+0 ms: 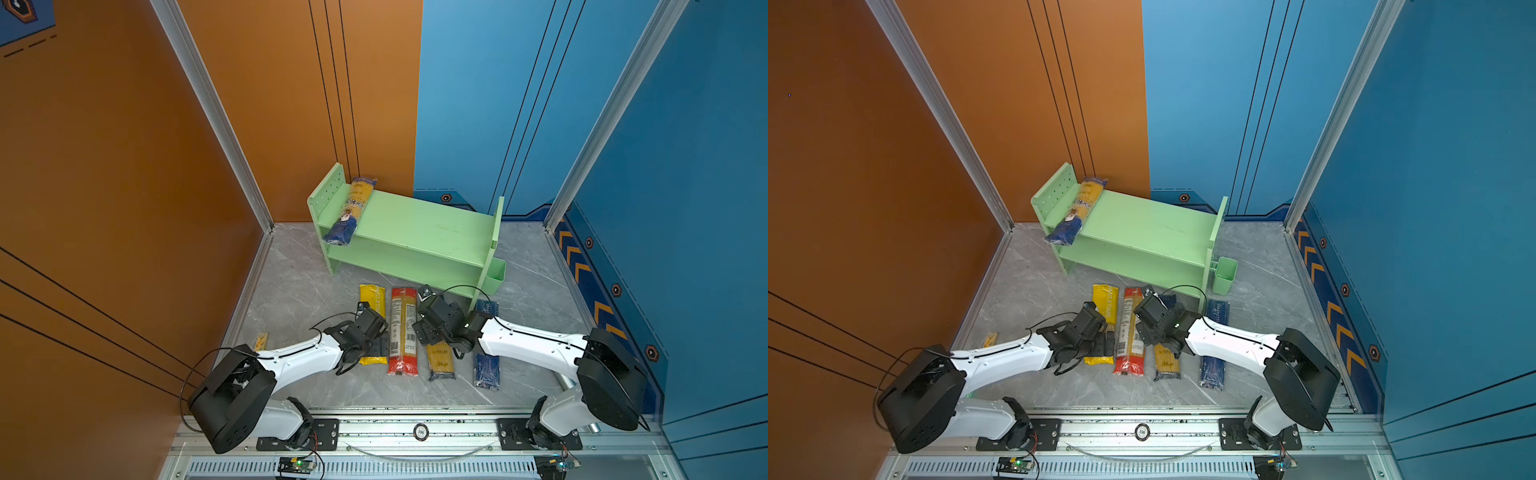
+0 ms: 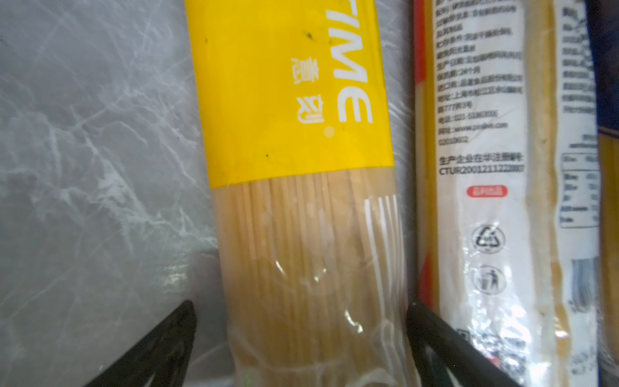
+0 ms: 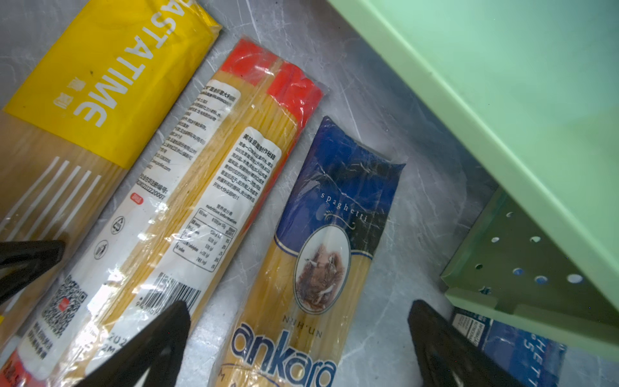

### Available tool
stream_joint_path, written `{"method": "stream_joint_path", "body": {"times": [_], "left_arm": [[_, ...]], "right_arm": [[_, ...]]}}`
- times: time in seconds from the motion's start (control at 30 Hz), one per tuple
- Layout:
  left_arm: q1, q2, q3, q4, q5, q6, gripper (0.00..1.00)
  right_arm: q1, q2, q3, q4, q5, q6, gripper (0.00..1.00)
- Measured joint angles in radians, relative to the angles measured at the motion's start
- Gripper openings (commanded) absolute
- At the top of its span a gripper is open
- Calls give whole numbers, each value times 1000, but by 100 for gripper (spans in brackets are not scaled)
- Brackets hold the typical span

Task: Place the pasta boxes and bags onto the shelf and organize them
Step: 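Lower the open left gripper over the yellow PASTATIME bag's middle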

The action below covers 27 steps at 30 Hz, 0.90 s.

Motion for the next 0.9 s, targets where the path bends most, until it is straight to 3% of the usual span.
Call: {"method": "stream_joint_path", "body": {"times": [0.9], "left_arm": [[-21, 20, 0, 3, -45, -14, 98]], "right_arm": [[-7, -4, -2, 8, -18, 21, 100]]}}
